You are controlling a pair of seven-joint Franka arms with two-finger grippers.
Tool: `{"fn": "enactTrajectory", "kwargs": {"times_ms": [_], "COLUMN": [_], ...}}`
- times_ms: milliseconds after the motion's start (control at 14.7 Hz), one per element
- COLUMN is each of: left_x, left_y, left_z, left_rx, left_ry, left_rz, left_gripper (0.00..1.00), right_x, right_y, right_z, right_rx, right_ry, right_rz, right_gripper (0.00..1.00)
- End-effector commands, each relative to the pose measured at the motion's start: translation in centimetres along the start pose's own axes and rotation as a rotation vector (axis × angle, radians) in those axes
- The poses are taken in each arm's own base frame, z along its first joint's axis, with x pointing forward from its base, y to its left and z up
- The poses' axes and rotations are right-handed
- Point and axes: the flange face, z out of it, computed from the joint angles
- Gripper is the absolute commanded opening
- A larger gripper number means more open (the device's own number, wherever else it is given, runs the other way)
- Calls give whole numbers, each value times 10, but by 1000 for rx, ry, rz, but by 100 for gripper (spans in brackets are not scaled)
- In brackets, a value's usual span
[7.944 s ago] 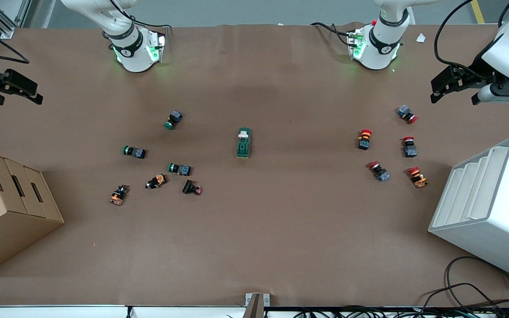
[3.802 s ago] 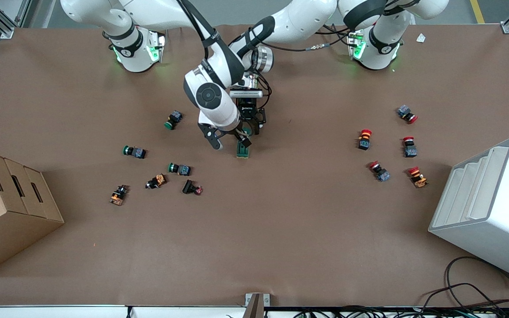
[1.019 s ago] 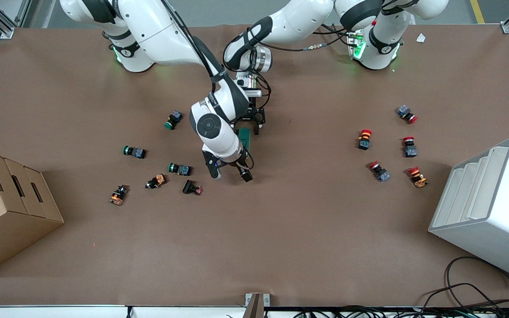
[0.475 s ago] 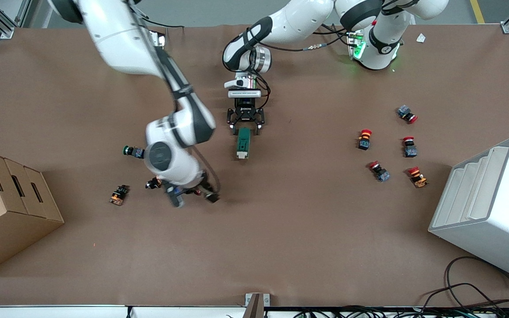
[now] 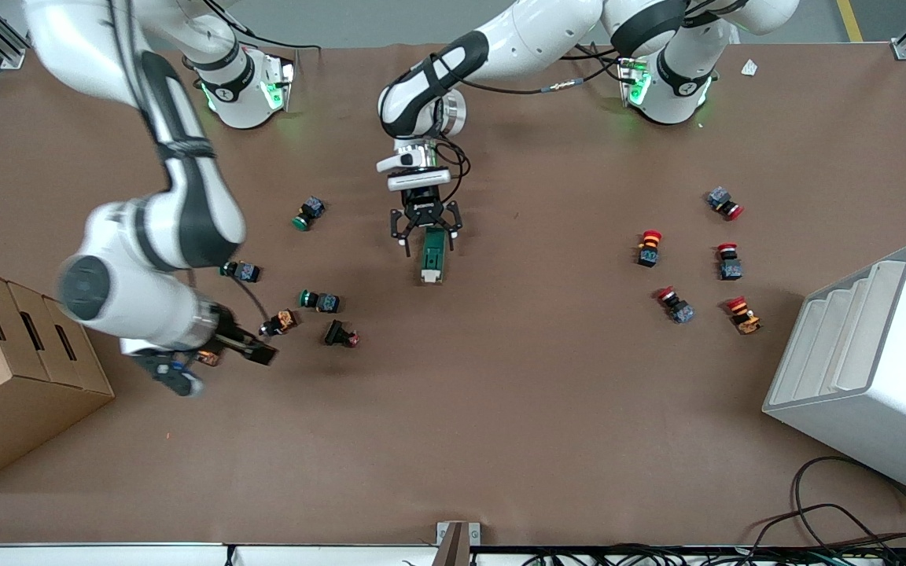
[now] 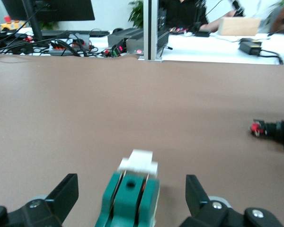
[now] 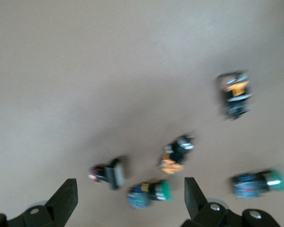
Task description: Close load switch with both arms
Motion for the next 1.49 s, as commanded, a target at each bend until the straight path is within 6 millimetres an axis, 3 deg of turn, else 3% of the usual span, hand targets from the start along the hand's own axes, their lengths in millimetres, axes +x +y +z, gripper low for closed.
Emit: {"fn": "enactTrajectory", "kwargs": {"times_ms": [0, 136, 272, 407, 611, 747, 883, 1019, 1154, 1290, 1426], "left_x": [48, 76, 120, 181, 270, 337, 392, 445, 499, 536, 556], "left_y": [7, 5, -2, 1, -17, -52, -92, -134, -190, -246, -296], "left_z": [-1, -3, 8, 25, 64, 88, 104, 112, 122, 133, 149], "left_rx": [9, 50, 81, 80, 88, 90, 75, 50, 26, 0, -16], "left_ry": [-83, -175, -232, -312, -454, -511, -596, -677, -751, -812, -875], "left_rz": [-7, 65, 107, 49, 49, 61, 67, 28, -13, 27, 38], "left_gripper": [100, 100, 100, 100, 100, 100, 100, 100, 100, 100, 100], "right_x": [-4, -7, -6, -3, -8, -3, -3, -4, -4, -9, -15], "right_y": [60, 109, 154, 198, 227, 254, 254, 253, 253, 244, 238], "right_z": [-58, -103, -142, -178, -219, -238, -256, -257, -256, -254, -254], "right_rx": [-48, -117, -132, -119, -117, -87, -65, -65, -55, -44, -47], "right_ry": [-24, -43, -47, -40, -67, -64, -25, -22, -28, -48, -68], "right_rz": [-143, -232, -357, -392, -331, -288, -287, -290, -281, -296, -314], "right_gripper": [100, 100, 100, 100, 100, 100, 100, 100, 100, 100, 100]}}
